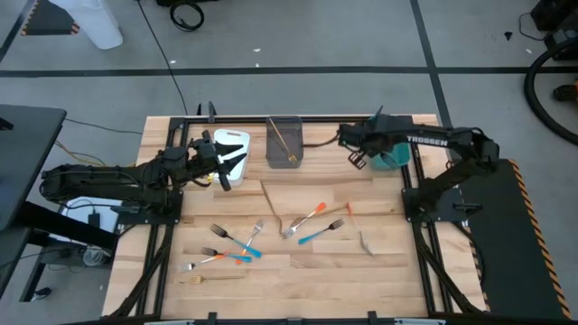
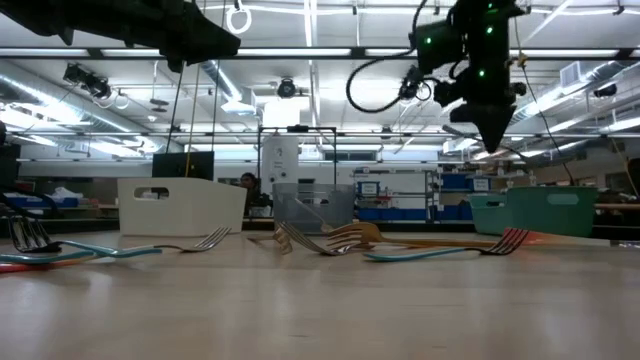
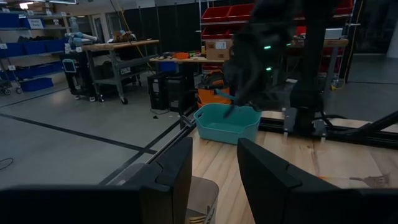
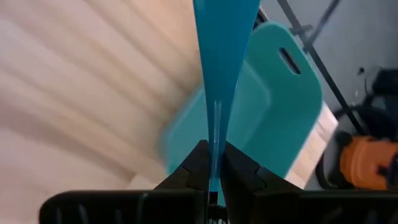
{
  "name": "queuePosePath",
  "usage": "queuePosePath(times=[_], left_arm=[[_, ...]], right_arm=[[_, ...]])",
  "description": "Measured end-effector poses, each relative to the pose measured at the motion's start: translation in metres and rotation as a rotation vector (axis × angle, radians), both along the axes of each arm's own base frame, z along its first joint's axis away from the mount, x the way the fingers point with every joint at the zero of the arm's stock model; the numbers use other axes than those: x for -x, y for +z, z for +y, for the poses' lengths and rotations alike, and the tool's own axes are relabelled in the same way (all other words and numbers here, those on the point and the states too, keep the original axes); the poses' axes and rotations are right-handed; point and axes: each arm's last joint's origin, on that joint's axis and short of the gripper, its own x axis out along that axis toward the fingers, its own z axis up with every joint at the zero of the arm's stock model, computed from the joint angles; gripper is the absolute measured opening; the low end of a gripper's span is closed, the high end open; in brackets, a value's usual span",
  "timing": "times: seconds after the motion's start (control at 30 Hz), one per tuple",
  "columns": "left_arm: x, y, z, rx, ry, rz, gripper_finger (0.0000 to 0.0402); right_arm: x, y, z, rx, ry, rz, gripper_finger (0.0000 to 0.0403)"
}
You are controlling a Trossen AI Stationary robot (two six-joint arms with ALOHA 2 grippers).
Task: Sort silverware by color (type)
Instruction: Put the blue fork into the green bin
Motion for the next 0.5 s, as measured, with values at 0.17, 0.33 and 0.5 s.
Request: queuePosePath(times=[0.17, 0.33, 0.5], left_arm=[[0.000, -0.001, 0.000, 0.001, 0.000, 0.008, 0.0137], [0.000, -0.003, 0.000, 0.004, 0.000, 0.028, 0.0137], [0.000, -0.003, 0.000, 0.003, 0.000, 0.030, 0.0137]], right_arm=[[0.007, -0.010, -0.029, -0.020, -0.061, 0.063, 0.0035], [0.014, -0.019, -0.049, -0.048, -0.136, 0.099, 0.0035], [0.021, -0.027, -0.064, -0.098, -0.209, 0.102, 0.0035]])
